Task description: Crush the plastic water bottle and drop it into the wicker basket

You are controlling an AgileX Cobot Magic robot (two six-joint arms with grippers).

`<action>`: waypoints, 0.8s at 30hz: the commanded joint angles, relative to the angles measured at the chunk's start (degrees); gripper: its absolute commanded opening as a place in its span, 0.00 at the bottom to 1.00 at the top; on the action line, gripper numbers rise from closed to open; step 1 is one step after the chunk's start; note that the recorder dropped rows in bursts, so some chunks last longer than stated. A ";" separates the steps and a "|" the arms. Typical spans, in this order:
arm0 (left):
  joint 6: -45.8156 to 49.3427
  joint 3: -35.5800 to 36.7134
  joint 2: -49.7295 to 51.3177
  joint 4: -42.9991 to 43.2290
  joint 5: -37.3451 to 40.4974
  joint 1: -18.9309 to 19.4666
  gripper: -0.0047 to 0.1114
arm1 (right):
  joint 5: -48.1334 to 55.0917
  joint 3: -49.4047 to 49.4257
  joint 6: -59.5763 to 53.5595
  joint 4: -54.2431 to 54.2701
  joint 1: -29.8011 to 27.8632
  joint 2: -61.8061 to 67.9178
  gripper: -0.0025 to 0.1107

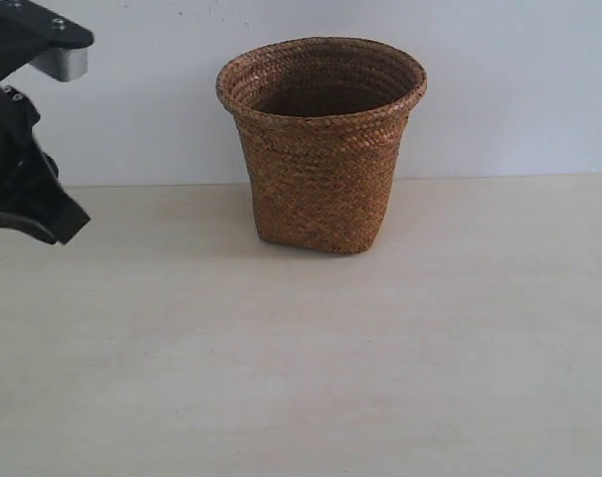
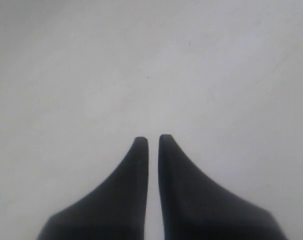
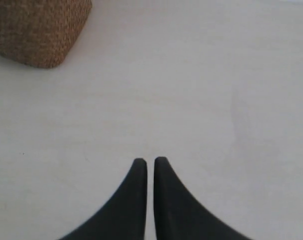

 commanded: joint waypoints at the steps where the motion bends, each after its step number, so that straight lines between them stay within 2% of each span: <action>1: -4.57 11.04 -8.46 0.05 -11.85 -0.39 0.07 | -5.90 5.44 -0.29 -0.11 -0.06 -9.80 0.02; 4: -5.89 18.52 -14.74 -0.17 -18.69 -0.39 0.07 | -10.17 10.10 -3.14 1.58 0.44 -16.93 0.02; 9: -9.12 29.29 -24.05 -0.17 -30.23 -0.39 0.07 | -18.04 18.45 -6.21 0.55 4.64 -26.72 0.02; 12: -12.52 33.98 -28.94 -0.17 -36.05 -0.39 0.07 | -18.91 21.38 -5.94 0.55 4.97 -31.09 0.02; 16: -14.47 38.96 -35.34 -0.17 -40.21 -0.39 0.07 | -19.41 23.55 -3.69 0.55 4.97 -36.62 0.02; 24: -15.65 44.75 -47.85 -0.17 -42.41 -0.39 0.07 | -23.16 29.51 2.51 0.55 4.97 -48.62 0.02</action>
